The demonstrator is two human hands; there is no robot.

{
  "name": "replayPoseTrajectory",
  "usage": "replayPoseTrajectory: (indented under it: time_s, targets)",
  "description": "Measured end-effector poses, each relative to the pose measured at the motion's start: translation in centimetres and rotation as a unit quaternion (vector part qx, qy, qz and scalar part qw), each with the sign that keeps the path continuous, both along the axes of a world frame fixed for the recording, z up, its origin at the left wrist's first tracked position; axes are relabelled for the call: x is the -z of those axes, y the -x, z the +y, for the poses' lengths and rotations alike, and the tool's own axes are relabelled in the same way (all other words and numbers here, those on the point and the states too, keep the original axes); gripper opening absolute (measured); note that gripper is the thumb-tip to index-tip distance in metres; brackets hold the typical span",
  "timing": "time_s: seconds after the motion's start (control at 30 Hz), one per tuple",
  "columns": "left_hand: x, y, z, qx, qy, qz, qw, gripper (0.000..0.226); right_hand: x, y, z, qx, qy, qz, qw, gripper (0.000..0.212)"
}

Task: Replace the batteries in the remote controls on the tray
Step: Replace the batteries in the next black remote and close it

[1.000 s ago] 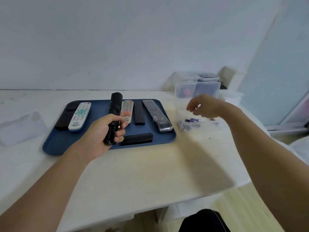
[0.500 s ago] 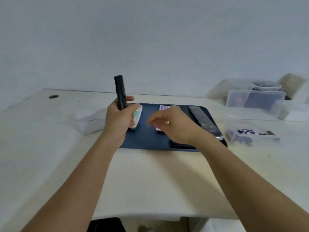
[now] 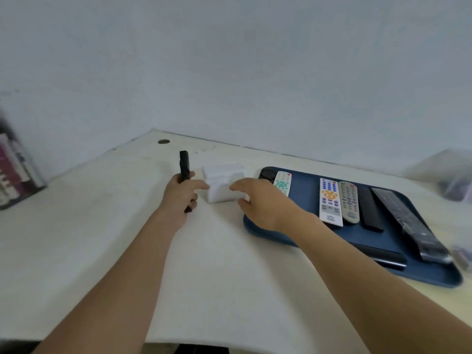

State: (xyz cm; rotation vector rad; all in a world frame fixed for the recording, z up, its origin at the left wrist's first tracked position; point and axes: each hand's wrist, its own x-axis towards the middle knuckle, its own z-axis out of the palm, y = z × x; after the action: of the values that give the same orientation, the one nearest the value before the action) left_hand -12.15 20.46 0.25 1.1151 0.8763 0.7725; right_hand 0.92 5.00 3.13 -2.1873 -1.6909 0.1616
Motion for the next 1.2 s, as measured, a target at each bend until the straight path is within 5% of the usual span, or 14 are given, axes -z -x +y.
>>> replayPoseTrajectory:
  time_s: [0.33,0.5,0.63,0.8,1.03,1.2]
  targets:
    - [1.0,-1.5,0.5,0.051,-0.07,0.031,0.996,0.029,-0.5,-1.0,2.9,0.033,-0.027,0.022,0.999,0.055]
    - [1.1,-1.2,0.1,0.097,-0.104,0.021,0.99,0.053,-0.8,-1.6,3.1,0.08,-0.021,-0.008,0.997,0.027]
    - [0.9,-0.9,0.1,0.128,-0.074,-0.006,0.989,0.065,-0.8,-1.2,2.6,0.082,-0.041,0.015,0.996,0.047]
    - [1.0,-1.0,-0.1,0.119,-0.075,-0.005,0.99,0.067,-1.3,-0.9,3.7,0.058,0.013,-0.098,0.993,0.051]
    - [1.0,-1.1,-0.3,0.104,-0.083,-0.004,0.991,0.066,-1.5,0.2,5.9,0.036,0.105,-0.278,0.954,0.015]
    - [1.1,-1.2,-0.1,0.099,-0.077,-0.01,0.992,0.061,-2.4,-0.3,7.0,0.034,0.135,-0.243,0.96,0.014]
